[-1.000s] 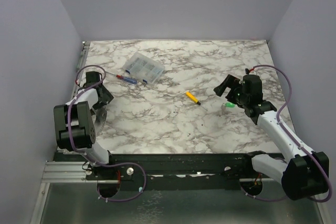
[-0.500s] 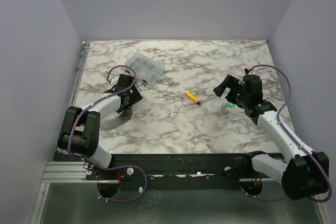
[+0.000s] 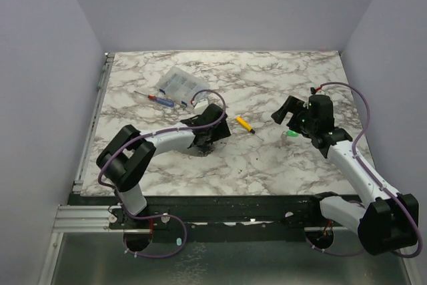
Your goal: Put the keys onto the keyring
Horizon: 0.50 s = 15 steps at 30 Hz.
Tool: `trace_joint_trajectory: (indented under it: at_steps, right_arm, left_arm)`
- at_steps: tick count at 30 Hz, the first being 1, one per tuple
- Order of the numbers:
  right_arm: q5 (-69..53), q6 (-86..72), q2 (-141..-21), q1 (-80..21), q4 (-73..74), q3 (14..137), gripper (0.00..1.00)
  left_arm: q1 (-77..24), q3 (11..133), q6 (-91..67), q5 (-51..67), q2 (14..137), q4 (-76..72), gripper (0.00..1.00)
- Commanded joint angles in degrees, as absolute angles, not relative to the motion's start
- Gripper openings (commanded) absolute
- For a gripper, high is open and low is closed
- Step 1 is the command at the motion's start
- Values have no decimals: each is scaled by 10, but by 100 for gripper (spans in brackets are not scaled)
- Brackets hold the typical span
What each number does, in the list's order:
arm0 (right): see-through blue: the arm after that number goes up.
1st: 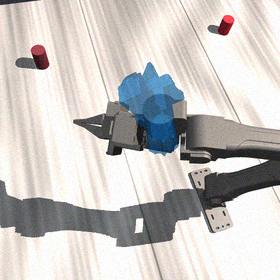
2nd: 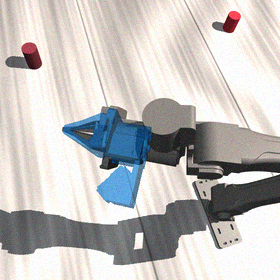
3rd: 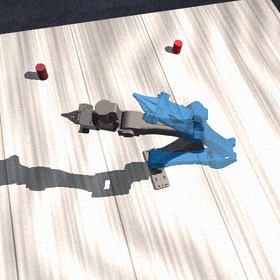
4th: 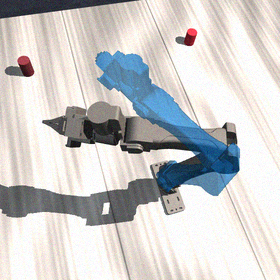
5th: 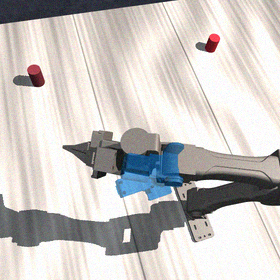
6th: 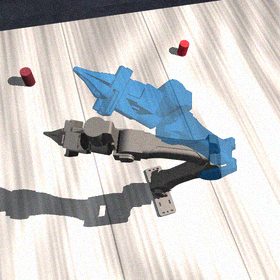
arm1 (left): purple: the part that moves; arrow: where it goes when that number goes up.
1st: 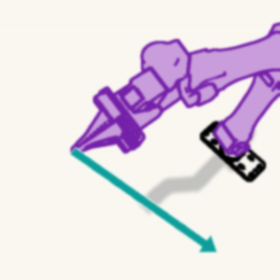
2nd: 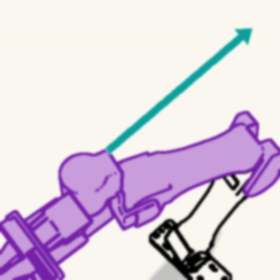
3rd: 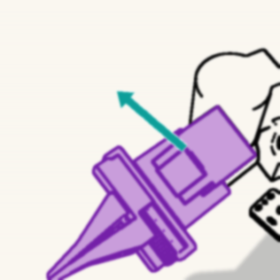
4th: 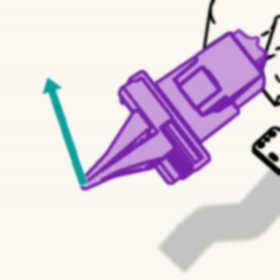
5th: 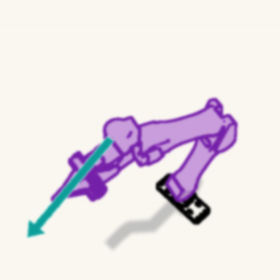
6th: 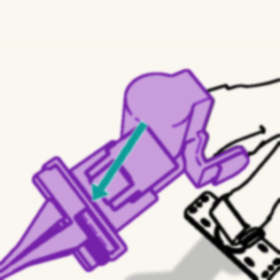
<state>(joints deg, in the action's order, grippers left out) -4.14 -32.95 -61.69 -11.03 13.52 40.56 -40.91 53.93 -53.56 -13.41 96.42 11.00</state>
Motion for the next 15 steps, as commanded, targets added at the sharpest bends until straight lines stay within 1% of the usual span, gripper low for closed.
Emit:
trace_joint_trajectory:
  at_steps: [1, 9, 15]
  right_arm:
    - [-27, -318, -599, -111, 161, 431, 100]
    - [5, -307, -573, -111, 197, 449, 100]
    - [28, -293, -551, -111, 219, 466, 100]
  left_arm:
    - [-477, 562, -606, -91, 1042, 131, 93]
    - [-530, 639, -640, -75, 1083, 120, 93]
    - [-533, 644, -612, -88, 1039, 120, 96]
